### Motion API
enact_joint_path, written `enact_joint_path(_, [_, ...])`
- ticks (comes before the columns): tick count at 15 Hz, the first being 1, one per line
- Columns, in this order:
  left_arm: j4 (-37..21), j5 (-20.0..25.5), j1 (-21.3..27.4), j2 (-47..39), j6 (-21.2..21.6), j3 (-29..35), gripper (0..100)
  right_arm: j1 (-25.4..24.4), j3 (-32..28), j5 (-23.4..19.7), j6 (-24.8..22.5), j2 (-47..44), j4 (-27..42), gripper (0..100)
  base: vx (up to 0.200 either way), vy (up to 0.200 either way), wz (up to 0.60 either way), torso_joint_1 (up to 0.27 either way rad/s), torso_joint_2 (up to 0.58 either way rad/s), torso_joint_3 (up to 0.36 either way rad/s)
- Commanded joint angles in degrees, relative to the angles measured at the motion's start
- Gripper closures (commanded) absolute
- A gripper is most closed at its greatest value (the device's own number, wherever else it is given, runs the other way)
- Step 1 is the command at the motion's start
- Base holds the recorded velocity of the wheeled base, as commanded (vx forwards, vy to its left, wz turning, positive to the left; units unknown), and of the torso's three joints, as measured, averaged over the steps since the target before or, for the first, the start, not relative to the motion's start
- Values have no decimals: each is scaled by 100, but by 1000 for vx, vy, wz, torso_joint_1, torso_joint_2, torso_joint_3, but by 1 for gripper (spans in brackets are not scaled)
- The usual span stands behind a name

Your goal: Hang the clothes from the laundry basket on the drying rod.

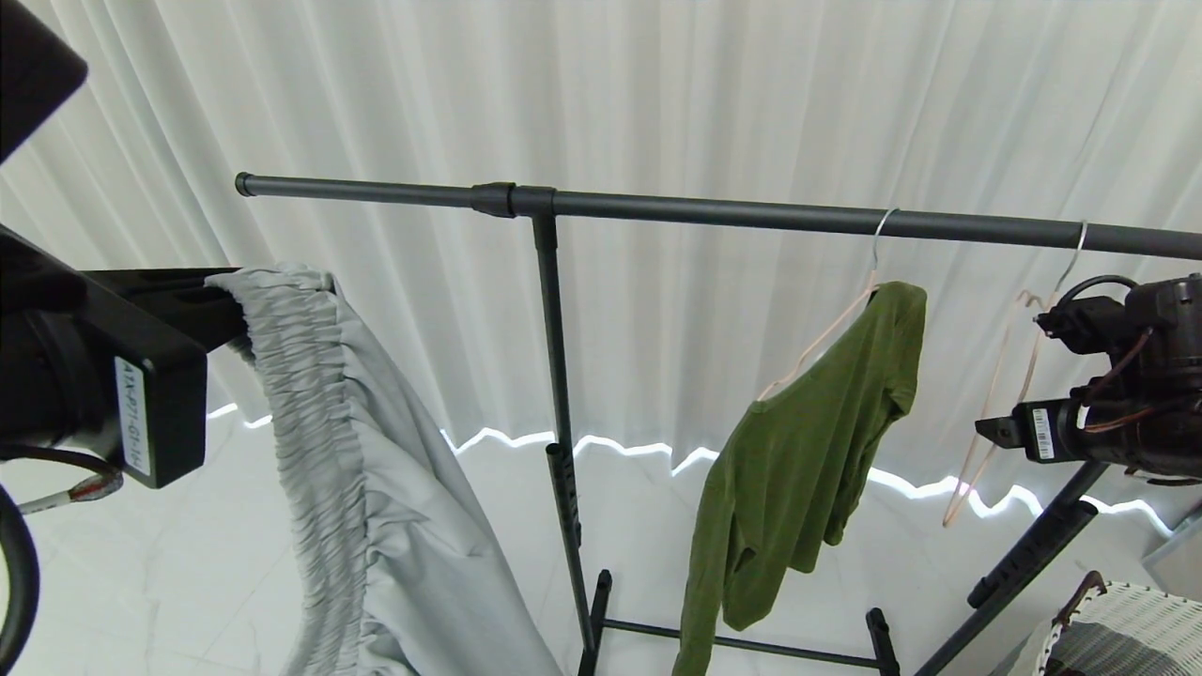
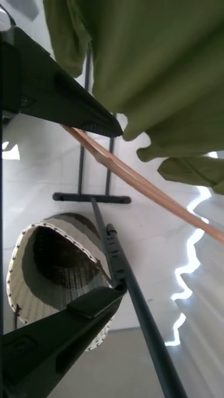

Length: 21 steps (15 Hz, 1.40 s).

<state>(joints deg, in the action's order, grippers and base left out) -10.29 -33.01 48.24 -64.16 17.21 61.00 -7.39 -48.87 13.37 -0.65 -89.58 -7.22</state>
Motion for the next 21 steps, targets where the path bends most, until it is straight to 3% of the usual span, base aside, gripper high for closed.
enact_joint_path(1, [1,-3,1,-35,1,-1,100,0,0,-1,12,-42,1,0,0,0,0,0,0,0])
enact_joint_path(8, [1,-3,1,-35,1,-9,100,-26,-202,-1,777,-324,1,0,0,0,0,0,0,0])
enact_joint_path(17, [1,-3,1,0,-7,-88,100,-35,-386,218,1295,-605,1,0,0,0,0,0,0,0])
enact_joint_path(18, [1,-3,1,0,-7,-88,100,-35,-386,245,1321,-614,-8,100,0,0,0,0,0,0])
enact_joint_path(21, [1,-3,1,9,-7,-88,100,-35,-386,245,1339,-622,1,100,0,0,0,0,0,0])
